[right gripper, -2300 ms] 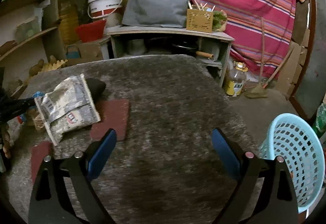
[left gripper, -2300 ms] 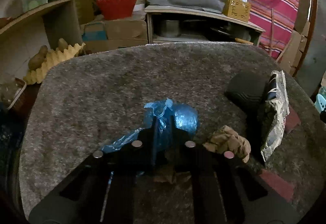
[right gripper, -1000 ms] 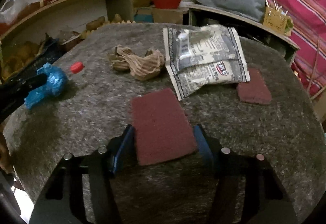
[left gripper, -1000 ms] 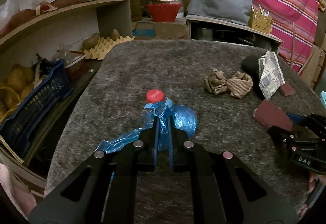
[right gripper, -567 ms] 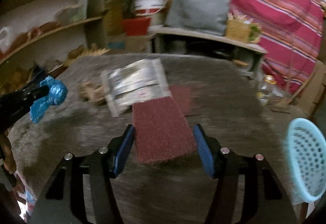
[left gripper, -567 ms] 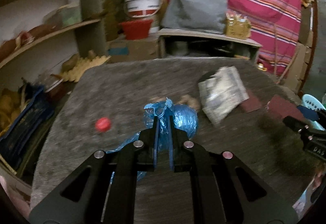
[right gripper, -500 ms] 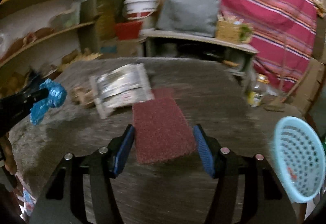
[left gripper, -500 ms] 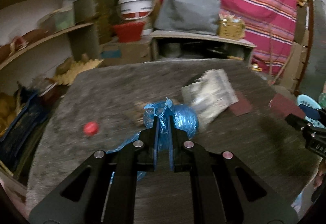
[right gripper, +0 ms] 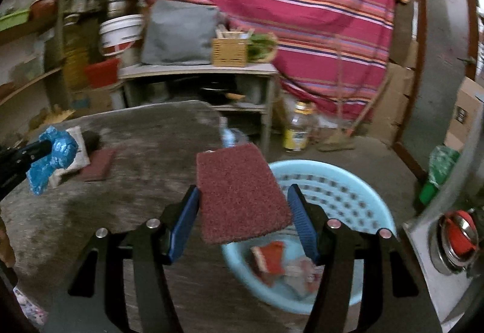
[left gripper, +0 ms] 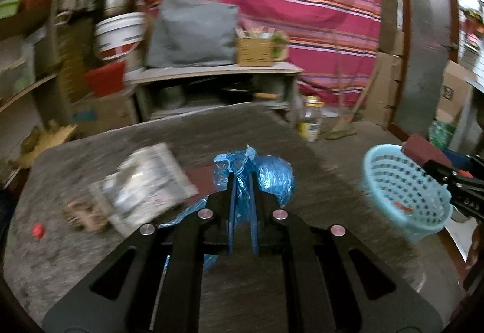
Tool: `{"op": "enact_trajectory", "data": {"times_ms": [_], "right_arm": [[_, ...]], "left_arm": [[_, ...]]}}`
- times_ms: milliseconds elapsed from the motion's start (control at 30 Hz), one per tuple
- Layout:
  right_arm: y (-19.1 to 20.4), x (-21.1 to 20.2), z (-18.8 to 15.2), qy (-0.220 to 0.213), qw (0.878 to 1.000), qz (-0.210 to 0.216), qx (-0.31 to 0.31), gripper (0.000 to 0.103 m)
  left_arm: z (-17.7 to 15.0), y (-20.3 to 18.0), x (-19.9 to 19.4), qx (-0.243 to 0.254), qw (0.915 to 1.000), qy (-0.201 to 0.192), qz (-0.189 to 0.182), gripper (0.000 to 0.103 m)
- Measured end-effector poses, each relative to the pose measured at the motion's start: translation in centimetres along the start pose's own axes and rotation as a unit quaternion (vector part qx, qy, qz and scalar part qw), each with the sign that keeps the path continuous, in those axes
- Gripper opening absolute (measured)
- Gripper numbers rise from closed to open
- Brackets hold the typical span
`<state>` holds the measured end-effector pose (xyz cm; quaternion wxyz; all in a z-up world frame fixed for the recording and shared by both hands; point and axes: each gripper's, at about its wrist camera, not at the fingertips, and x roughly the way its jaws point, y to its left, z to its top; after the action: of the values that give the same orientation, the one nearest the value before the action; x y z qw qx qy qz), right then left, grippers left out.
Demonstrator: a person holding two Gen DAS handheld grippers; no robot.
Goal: Collect trash
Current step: 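Carry bottle and pad over the basket and open both tools to drop them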
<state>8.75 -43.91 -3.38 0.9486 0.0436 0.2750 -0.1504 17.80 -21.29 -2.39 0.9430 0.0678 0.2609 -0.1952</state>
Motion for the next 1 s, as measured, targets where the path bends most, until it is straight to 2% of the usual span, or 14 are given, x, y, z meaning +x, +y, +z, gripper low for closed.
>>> {"op": "enact_trajectory", "data": {"times_ms": [200, 367, 567, 700, 867, 933, 1000], "right_arm": [[-5.2, 0.8, -0.6, 0.004, 0.999, -0.026, 0.035, 0.06], [-8.3, 1.6, -0.3, 0.008, 0.997, -0.042, 0.057, 0.06], [-10.3, 1.9, -0.3, 0.009, 0.997, -0.052, 0.061, 0.06], [-11.4, 1.9, -0.5, 0.01, 0.996, -0.058, 0.067, 0.059], [-12.5, 2.8, -1.1, 0.024, 0.995, -0.055, 0.081, 0.058], [-12.5, 3.0, -1.4, 0.027, 0.995, -0.057, 0.082, 0.058], [-12.6, 3.2, -1.6, 0.03, 0.994, -0.061, 0.081, 0.058]], "left_arm": [[0.9, -7.2, 1.5, 0.043, 0.998, -0.008, -0.046, 0.007], [1.5, -11.7, 3.1, 0.065, 0.9955, -0.013, -0.067, 0.007], [2.5, -15.3, 5.1, 0.062, 0.9925, 0.002, -0.105, 0.007], [3.1, -17.5, 5.7, 0.072, 0.9896, -0.002, -0.124, 0.007], [3.5, -19.6, 7.0, 0.075, 0.9855, 0.013, -0.152, 0.008], [3.3, -20.0, 7.4, 0.081, 0.9845, 0.013, -0.155, 0.012], [3.0, -20.4, 7.7, 0.087, 0.9838, 0.016, -0.156, 0.022]]}}
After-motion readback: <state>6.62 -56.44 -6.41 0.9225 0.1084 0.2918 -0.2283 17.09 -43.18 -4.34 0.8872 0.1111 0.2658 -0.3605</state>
